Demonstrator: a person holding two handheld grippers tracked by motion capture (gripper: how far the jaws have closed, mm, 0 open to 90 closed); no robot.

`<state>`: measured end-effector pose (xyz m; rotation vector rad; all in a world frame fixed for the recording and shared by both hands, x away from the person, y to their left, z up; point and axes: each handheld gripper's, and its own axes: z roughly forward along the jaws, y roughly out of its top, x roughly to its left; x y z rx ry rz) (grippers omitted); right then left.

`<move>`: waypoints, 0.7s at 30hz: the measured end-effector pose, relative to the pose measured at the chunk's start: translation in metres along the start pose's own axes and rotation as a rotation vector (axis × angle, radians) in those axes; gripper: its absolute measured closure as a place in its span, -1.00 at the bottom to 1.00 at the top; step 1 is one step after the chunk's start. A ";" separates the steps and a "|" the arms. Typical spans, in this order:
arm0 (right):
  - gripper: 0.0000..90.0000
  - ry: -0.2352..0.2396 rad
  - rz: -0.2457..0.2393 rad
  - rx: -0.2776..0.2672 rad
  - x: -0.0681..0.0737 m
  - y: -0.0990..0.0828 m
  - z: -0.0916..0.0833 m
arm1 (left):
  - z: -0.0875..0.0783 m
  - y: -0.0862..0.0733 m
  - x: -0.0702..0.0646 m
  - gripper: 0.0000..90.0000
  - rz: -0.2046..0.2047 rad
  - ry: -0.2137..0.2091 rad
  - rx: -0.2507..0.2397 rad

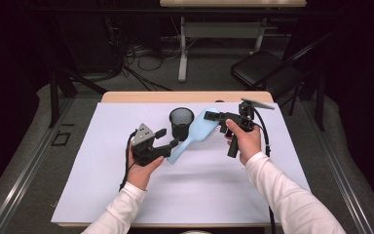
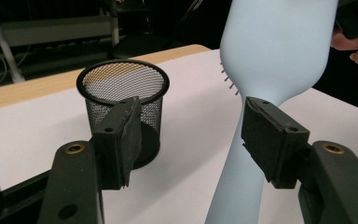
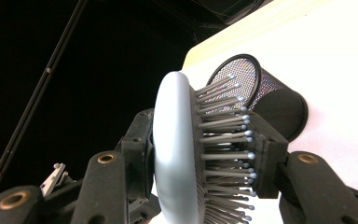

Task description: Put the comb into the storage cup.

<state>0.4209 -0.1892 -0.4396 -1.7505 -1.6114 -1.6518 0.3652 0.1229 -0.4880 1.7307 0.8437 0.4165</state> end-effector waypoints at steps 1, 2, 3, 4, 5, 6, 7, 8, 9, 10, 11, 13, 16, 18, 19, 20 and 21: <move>0.13 0.001 -0.003 -0.007 0.000 0.000 0.001 | -0.001 0.000 0.001 -0.17 -0.002 0.007 0.008; 0.13 -0.001 -0.004 -0.009 0.001 0.000 0.001 | 0.000 0.000 0.002 -0.19 -0.009 0.017 0.017; 0.13 -0.002 -0.004 -0.010 0.001 0.000 0.001 | 0.000 -0.001 0.003 -0.24 -0.018 0.024 0.022; 0.13 -0.001 -0.006 -0.010 0.001 0.000 0.001 | 0.000 -0.001 0.004 -0.27 -0.036 0.023 0.026; 0.13 -0.003 -0.008 -0.010 0.001 0.000 0.001 | 0.000 -0.002 0.006 -0.32 -0.043 0.021 0.026; 0.13 -0.003 -0.010 -0.003 0.002 0.000 0.000 | 0.000 -0.002 0.006 -0.36 -0.047 0.030 0.028; 0.13 -0.002 -0.010 -0.012 0.002 0.000 0.001 | 0.001 -0.002 0.007 -0.42 -0.043 0.038 0.032; 0.14 -0.002 -0.011 -0.013 0.002 0.000 0.001 | 0.001 -0.003 0.007 -0.45 -0.037 0.044 0.034; 0.14 -0.003 -0.010 -0.013 0.003 0.001 0.001 | 0.001 -0.003 0.007 -0.48 -0.033 0.048 0.035; 0.14 -0.004 -0.015 -0.014 0.003 0.001 0.001 | 0.001 -0.003 0.007 -0.51 -0.031 0.055 0.036; 0.14 -0.005 -0.018 -0.013 0.003 0.001 0.001 | 0.002 -0.003 0.008 -0.55 -0.033 0.062 0.037; 0.14 -0.006 -0.017 -0.014 0.004 0.002 0.001 | 0.003 -0.004 0.009 -0.61 -0.033 0.070 0.048; 0.14 -0.007 -0.019 -0.017 0.005 0.003 0.001 | 0.004 -0.005 0.011 -0.65 -0.043 0.077 0.055; 0.14 -0.008 -0.020 -0.019 0.006 0.003 0.001 | 0.004 -0.006 0.013 -0.67 -0.049 0.079 0.055; 0.14 -0.010 -0.019 -0.020 0.006 0.003 0.001 | 0.004 -0.006 0.014 -0.70 -0.052 0.080 0.056; 0.14 -0.013 -0.023 -0.019 0.006 0.003 0.001 | 0.005 -0.007 0.015 -0.76 -0.055 0.079 0.057; 0.14 -0.014 -0.024 -0.020 0.006 0.004 0.001 | 0.005 -0.007 0.016 -0.84 -0.062 0.076 0.058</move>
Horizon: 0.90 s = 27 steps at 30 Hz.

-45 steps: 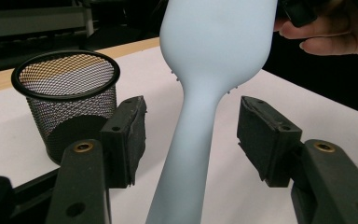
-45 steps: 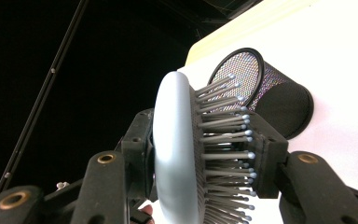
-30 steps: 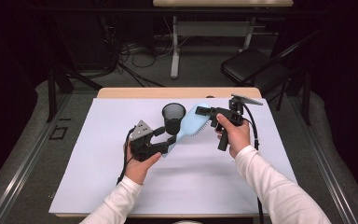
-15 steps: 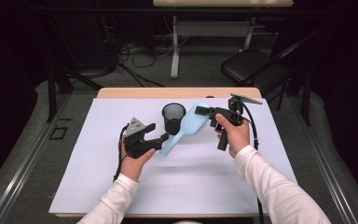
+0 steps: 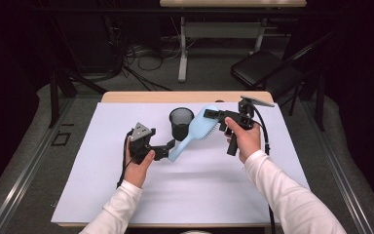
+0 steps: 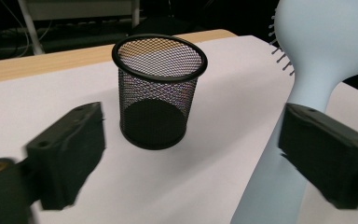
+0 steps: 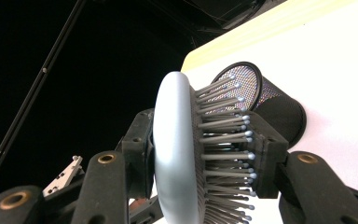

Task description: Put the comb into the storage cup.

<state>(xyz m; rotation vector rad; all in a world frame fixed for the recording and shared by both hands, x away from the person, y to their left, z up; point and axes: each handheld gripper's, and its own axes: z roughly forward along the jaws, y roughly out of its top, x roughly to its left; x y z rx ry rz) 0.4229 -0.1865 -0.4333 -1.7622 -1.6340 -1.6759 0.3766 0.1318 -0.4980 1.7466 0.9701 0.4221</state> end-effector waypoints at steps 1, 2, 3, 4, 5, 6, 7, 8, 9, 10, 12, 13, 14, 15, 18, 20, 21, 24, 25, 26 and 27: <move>0.14 -0.001 -0.002 0.000 0.000 0.000 0.000 | 0.000 0.000 0.001 -0.91 -0.009 -0.006 0.001; 0.14 -0.004 -0.003 0.001 0.001 0.001 0.000 | 0.000 0.000 0.002 -0.97 -0.011 -0.007 0.003; 0.14 -0.003 -0.002 0.000 0.001 0.001 -0.001 | 0.000 0.000 0.003 -0.99 -0.017 -0.003 0.002; 0.14 -0.002 -0.005 0.000 0.002 0.002 -0.001 | -0.001 0.000 0.004 -0.99 -0.020 0.001 0.003; 0.14 -0.005 -0.007 0.004 0.002 0.002 -0.001 | -0.001 0.000 0.005 -0.99 -0.029 0.004 -0.001; 0.14 -0.004 -0.008 -0.001 0.003 0.003 -0.002 | -0.001 0.000 0.007 -0.99 -0.035 0.018 -0.001; 0.14 -0.006 -0.012 -0.003 0.004 0.003 -0.002 | -0.001 0.000 0.008 -0.99 -0.041 0.027 -0.001; 0.14 -0.007 -0.019 -0.005 0.004 0.004 -0.003 | -0.001 0.000 0.009 -0.99 -0.045 0.035 0.001; 0.14 -0.009 -0.021 -0.005 0.005 0.005 -0.003 | -0.002 0.000 0.010 -0.99 -0.051 0.037 0.000; 0.14 -0.011 -0.023 -0.006 0.006 0.006 -0.004 | -0.002 0.001 0.011 -0.99 -0.055 0.037 -0.001; 0.14 -0.015 -0.027 -0.006 0.008 0.007 -0.004 | -0.003 0.001 0.013 -0.99 -0.050 0.043 0.008; 0.14 -0.016 -0.032 -0.005 0.009 0.008 -0.005 | -0.003 0.001 0.014 -0.99 -0.044 0.050 0.014; 0.14 -0.019 -0.036 -0.006 0.010 0.009 -0.005 | -0.004 0.001 0.014 -0.99 -0.039 0.056 0.017; 0.14 -0.018 -0.041 -0.008 0.011 0.010 -0.005 | -0.004 0.002 0.014 -0.99 -0.035 0.062 0.021; 0.14 -0.025 -0.059 -0.008 0.015 0.013 -0.005 | -0.005 0.002 0.016 -0.99 -0.040 0.061 0.020; 0.15 -0.032 -0.079 -0.013 0.019 0.014 -0.004 | -0.006 0.002 0.017 -0.99 -0.039 0.064 0.019; 0.15 -0.035 -0.087 -0.015 0.020 0.015 -0.004 | -0.006 0.002 0.017 -0.99 -0.044 0.067 0.019; 0.15 -0.046 -0.116 -0.020 0.025 0.017 -0.003 | -0.006 0.002 0.018 -0.99 -0.043 0.069 0.024; 0.16 -0.047 -0.120 -0.022 0.026 0.018 -0.002 | -0.006 0.002 0.018 -0.99 -0.040 0.071 0.025; 0.16 -0.050 -0.124 -0.024 0.027 0.019 -0.002 | -0.006 0.002 0.018 -0.99 -0.039 0.072 0.026; 0.16 -0.053 -0.133 -0.024 0.028 0.020 -0.001 | -0.007 0.002 0.018 -0.99 -0.040 0.075 0.026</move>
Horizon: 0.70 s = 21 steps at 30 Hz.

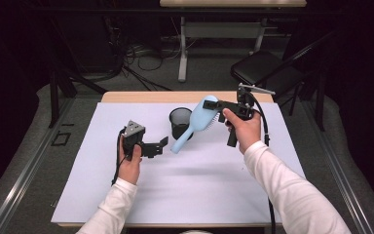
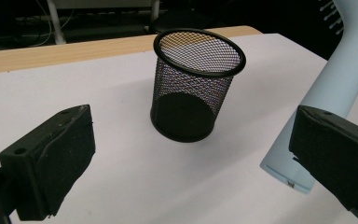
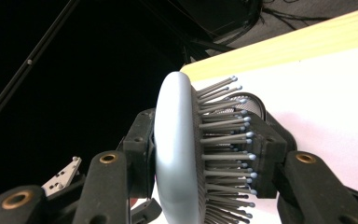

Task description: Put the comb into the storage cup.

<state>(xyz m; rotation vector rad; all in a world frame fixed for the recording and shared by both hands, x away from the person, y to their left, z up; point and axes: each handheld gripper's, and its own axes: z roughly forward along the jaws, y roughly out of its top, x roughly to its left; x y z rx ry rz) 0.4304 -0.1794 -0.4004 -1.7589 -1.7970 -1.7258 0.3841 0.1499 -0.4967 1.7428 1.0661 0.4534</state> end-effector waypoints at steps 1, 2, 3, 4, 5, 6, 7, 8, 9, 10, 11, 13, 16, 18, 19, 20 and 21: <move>0.16 -0.003 -0.006 -0.003 0.001 0.001 0.001 | 0.000 0.000 0.000 -0.99 -0.001 0.000 -0.001; 0.16 -0.006 -0.007 -0.002 0.002 0.002 0.001 | 0.000 0.000 0.001 -0.99 -0.003 -0.003 -0.002; 0.16 -0.008 -0.015 -0.009 0.003 0.004 0.002 | -0.001 0.000 0.001 -0.99 -0.004 -0.002 -0.004; 0.16 -0.013 -0.018 -0.009 0.004 0.006 0.002 | -0.001 0.000 0.001 -0.99 -0.004 -0.002 -0.004; 0.16 -0.015 -0.021 -0.012 0.005 0.008 0.003 | -0.001 0.000 0.001 -0.99 -0.006 -0.002 -0.002; 0.16 -0.022 -0.026 -0.014 0.007 0.010 0.003 | -0.001 0.000 0.001 -0.99 -0.007 -0.003 0.000; 0.16 -0.026 -0.032 -0.015 0.008 0.012 0.003 | -0.001 0.000 0.002 -0.99 -0.005 -0.001 0.002; 0.16 -0.031 -0.037 -0.018 0.009 0.014 0.004 | -0.001 0.000 0.002 -0.99 -0.005 0.001 0.003; 0.16 -0.036 -0.042 -0.021 0.011 0.016 0.004 | -0.001 0.000 0.002 -0.99 -0.006 0.000 0.002; 0.16 -0.038 -0.045 -0.023 0.012 0.018 0.004 | -0.001 0.000 0.002 -0.99 -0.008 -0.001 0.000; 0.16 -0.040 -0.050 -0.026 0.013 0.019 0.005 | -0.001 0.000 0.002 -0.99 -0.009 -0.003 -0.003; 0.16 -0.045 -0.057 -0.025 0.017 0.023 0.005 | -0.001 0.000 0.002 -0.99 -0.009 -0.003 -0.004; 0.16 -0.047 -0.071 -0.027 0.022 0.027 0.006 | -0.001 0.001 0.002 -0.99 -0.009 -0.005 -0.004; 0.16 -0.047 -0.079 -0.028 0.026 0.030 0.008 | -0.001 0.001 0.002 -0.99 -0.010 -0.005 -0.006; 0.16 -0.051 -0.080 -0.030 0.027 0.031 0.008 | -0.001 0.001 0.002 -0.99 -0.010 -0.006 -0.007; 0.17 -0.053 -0.084 -0.031 0.028 0.032 0.009 | -0.002 0.001 0.002 -0.99 -0.010 -0.007 -0.008; 0.17 -0.055 -0.087 -0.031 0.030 0.034 0.010 | -0.002 0.001 0.002 -0.99 -0.010 -0.007 -0.009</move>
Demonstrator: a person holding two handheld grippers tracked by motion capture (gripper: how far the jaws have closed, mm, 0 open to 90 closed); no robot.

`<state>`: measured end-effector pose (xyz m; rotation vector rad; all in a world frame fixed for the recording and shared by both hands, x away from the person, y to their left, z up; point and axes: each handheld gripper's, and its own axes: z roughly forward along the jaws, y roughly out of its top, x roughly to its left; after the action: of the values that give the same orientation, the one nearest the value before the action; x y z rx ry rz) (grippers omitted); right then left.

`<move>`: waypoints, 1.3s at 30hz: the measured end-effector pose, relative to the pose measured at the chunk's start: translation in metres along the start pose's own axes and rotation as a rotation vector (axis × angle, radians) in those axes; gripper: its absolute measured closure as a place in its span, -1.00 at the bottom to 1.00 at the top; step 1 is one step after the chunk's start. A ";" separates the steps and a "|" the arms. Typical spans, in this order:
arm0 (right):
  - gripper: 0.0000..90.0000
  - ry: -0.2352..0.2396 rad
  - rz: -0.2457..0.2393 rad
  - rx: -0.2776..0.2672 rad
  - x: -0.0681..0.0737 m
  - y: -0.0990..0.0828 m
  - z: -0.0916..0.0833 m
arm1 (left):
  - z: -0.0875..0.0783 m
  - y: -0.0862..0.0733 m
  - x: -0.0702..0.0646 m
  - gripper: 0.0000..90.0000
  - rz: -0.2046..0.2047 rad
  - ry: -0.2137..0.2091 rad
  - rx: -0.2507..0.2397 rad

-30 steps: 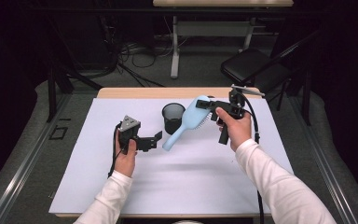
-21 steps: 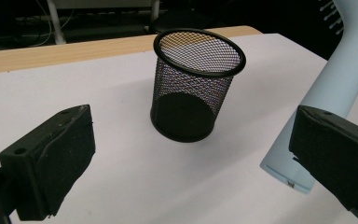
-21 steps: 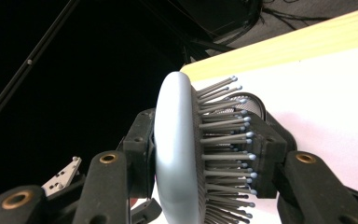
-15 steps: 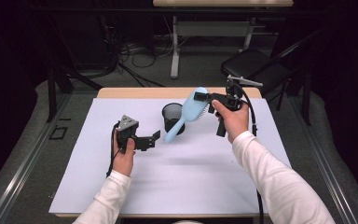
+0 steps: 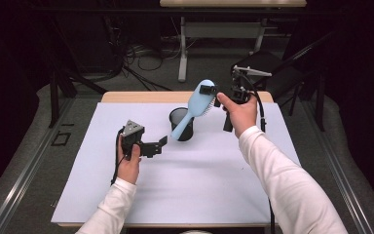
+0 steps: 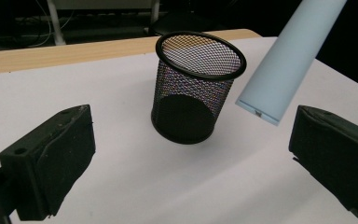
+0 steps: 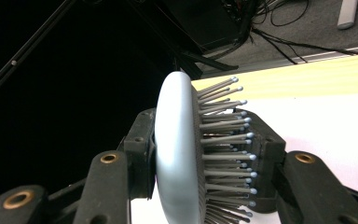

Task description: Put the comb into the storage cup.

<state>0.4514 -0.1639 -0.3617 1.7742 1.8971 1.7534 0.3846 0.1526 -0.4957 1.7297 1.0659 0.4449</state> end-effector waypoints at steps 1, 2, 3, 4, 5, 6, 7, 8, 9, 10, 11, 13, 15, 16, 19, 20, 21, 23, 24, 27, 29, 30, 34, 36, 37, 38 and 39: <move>0.17 -0.003 -0.002 0.000 0.001 0.002 0.001 | 0.000 0.000 0.000 -0.99 0.000 0.000 0.000; 0.17 -0.003 -0.003 -0.005 0.002 0.003 0.002 | 0.000 0.000 0.000 -0.99 -0.001 -0.001 0.000; 0.17 -0.005 -0.002 -0.005 0.003 0.005 0.002 | 0.000 0.000 0.000 -0.99 -0.001 0.000 0.000; 0.17 -0.007 -0.004 -0.007 0.003 0.006 0.003 | 0.000 0.000 0.000 -0.99 -0.001 0.000 0.000; 0.17 -0.011 -0.005 -0.008 0.004 0.007 0.004 | 0.000 0.000 0.000 -0.99 0.000 -0.001 0.001; 0.17 -0.015 -0.008 -0.008 0.005 0.008 0.005 | 0.000 0.000 0.000 -0.99 0.000 -0.001 0.001; 0.17 -0.017 -0.009 -0.009 0.005 0.009 0.006 | 0.000 0.000 0.000 -0.99 -0.002 -0.002 0.000; 0.18 -0.019 -0.014 -0.012 0.006 0.010 0.007 | 0.000 0.000 0.000 -0.99 -0.002 -0.003 0.000; 0.18 -0.021 -0.015 -0.013 0.006 0.010 0.008 | 0.000 0.000 0.000 -0.99 -0.001 -0.004 -0.001; 0.18 -0.024 -0.016 -0.012 0.007 0.011 0.008 | 0.000 0.000 0.000 -0.99 -0.002 -0.004 -0.001; 0.18 -0.025 -0.016 -0.013 0.007 0.011 0.009 | 0.000 0.000 0.000 -0.99 -0.002 -0.004 -0.002; 0.18 -0.025 -0.017 -0.016 0.007 0.012 0.010 | 0.000 0.000 0.000 -0.99 -0.002 -0.005 -0.002; 0.18 -0.033 -0.015 -0.016 0.007 0.013 0.011 | 0.000 0.000 0.000 -0.99 -0.002 -0.006 -0.003; 0.18 -0.037 -0.018 -0.019 0.007 0.013 0.012 | 0.000 0.000 0.000 -0.99 -0.003 -0.006 -0.002; 0.18 -0.047 -0.028 -0.027 0.007 0.016 0.012 | 0.000 0.000 0.000 -0.99 -0.004 -0.005 -0.001; 0.18 -0.051 -0.032 -0.029 0.007 0.016 0.013 | 0.000 0.000 0.000 -0.99 -0.005 -0.004 -0.001; 0.18 -0.054 -0.035 -0.031 0.007 0.017 0.013 | 0.000 0.000 0.000 -0.99 -0.006 -0.004 -0.001; 0.18 -0.063 -0.044 -0.033 0.008 0.020 0.013 | 0.000 0.000 0.001 -0.99 -0.005 -0.005 0.000; 0.18 -0.068 -0.051 -0.035 0.008 0.021 0.013 | 0.001 0.000 0.001 -0.99 -0.004 -0.005 0.001; 0.18 -0.092 -0.070 -0.046 0.010 0.026 0.012 | 0.001 0.000 0.001 -0.99 -0.004 -0.006 0.002; 0.18 -0.110 -0.086 -0.053 0.012 0.029 0.012 | 0.001 0.000 0.000 -0.99 -0.004 -0.006 0.004; 0.18 -0.116 -0.093 -0.056 0.013 0.031 0.012 | 0.001 0.000 0.000 -0.99 -0.004 -0.007 0.004; 0.18 -0.135 -0.114 -0.071 0.017 0.036 0.013 | 0.001 0.000 0.000 -0.99 -0.004 -0.007 0.004; 0.18 -0.145 -0.123 -0.075 0.019 0.037 0.014 | 0.001 0.000 0.001 -0.99 -0.005 -0.007 0.003; 0.18 -0.149 -0.128 -0.076 0.019 0.038 0.015 | 0.001 0.000 0.001 -0.99 -0.006 -0.008 0.002; 0.18 -0.154 -0.133 -0.077 0.020 0.038 0.016 | 0.001 0.000 0.001 -0.99 -0.006 -0.007 0.002; 0.18 -0.159 -0.138 -0.078 0.021 0.038 0.017 | 0.001 0.000 0.001 -0.99 -0.006 -0.007 0.002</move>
<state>0.4805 -0.1480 -0.3290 1.6587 1.8145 1.5680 0.3858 0.1526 -0.4966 1.7279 1.0669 0.4335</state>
